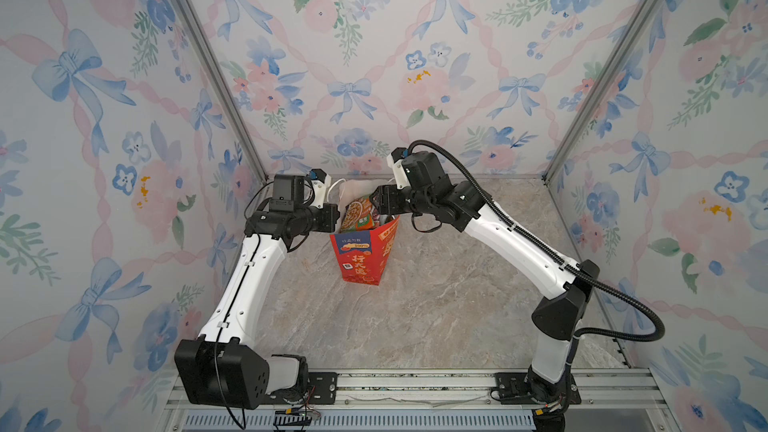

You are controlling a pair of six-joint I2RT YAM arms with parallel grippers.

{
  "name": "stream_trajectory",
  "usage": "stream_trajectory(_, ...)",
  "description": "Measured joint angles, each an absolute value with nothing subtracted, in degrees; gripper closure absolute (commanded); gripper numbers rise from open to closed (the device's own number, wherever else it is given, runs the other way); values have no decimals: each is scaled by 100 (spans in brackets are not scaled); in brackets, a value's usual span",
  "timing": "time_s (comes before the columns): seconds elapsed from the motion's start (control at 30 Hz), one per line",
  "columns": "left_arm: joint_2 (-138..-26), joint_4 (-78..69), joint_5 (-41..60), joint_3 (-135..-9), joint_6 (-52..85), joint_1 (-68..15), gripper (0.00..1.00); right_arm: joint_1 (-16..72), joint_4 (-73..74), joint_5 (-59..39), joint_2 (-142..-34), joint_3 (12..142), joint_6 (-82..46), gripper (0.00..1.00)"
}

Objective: Place the snacks into the paper bag
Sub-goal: 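Open the right gripper to release the soup packet into the bag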

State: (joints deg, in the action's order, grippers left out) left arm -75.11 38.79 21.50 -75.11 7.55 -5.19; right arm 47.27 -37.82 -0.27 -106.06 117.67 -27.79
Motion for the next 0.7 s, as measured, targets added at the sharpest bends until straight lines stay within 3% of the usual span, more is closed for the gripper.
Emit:
stream_trajectory(0.3,-7511,3876,2150,-7511,755,-515,100,4735,-3529,270,-9402,10833,-2541,3)
stream_trajectory(0.33,-7511,3876,2150,-7511,755,-515,97,4733,-3511,344,-9249,10632,-2504,0)
stream_trajectory(0.47,-7509,3874,2145,-7516,751,-515,68,4672,-3398,596,-8672,9850,-2429,4)
stream_trajectory(0.6,-7474,3879,2112,-7533,781,-513,46,4453,-3297,786,-8149,9218,-2438,4)
stream_trajectory(0.7,-7446,3883,2045,-7564,803,-502,11,4237,-3225,906,-7784,8871,-2440,4)
